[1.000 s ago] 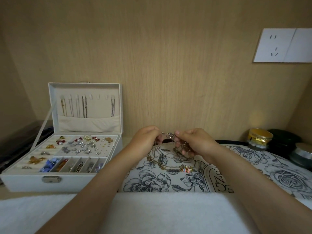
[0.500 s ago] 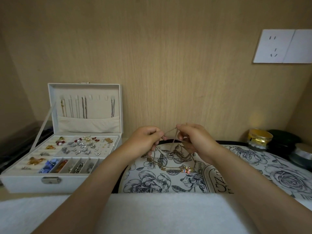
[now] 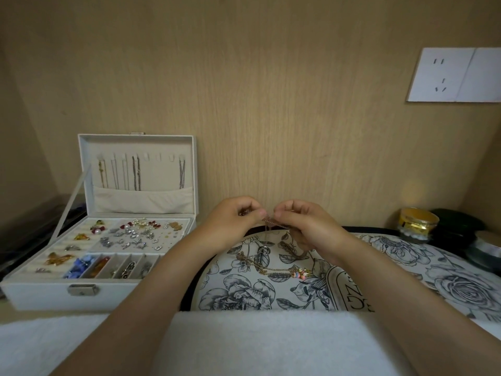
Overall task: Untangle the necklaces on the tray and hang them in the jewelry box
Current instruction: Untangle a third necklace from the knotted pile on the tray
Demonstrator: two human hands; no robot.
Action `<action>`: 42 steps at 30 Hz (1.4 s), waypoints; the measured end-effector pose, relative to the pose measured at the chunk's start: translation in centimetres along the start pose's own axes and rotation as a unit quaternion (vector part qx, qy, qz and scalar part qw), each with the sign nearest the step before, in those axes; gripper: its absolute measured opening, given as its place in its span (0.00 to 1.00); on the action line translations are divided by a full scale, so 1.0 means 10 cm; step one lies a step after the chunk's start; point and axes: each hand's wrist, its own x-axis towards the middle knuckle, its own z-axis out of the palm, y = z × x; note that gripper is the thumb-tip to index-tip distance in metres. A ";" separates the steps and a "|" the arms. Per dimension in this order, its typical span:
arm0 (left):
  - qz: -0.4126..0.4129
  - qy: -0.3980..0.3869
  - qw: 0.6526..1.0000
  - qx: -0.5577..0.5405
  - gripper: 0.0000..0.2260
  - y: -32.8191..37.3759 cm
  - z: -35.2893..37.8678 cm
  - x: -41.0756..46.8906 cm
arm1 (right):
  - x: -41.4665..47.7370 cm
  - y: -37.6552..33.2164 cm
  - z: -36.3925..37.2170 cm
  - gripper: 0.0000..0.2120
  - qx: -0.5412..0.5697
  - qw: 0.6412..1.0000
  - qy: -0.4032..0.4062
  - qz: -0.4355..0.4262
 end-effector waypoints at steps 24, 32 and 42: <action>-0.066 -0.064 0.975 -0.200 0.11 -0.02 0.09 -0.04 | 0.07 0.03 0.09 0.18 0.001 1.000 -0.008 -0.006; -0.054 -0.044 0.974 -0.215 0.10 -0.02 0.02 -0.03 | 0.07 0.08 0.03 0.17 -0.052 0.997 0.014 -0.061; -0.038 -0.003 0.922 -0.384 0.10 -0.06 -0.12 0.01 | 0.16 0.18 -0.20 0.13 0.137 0.966 0.167 0.140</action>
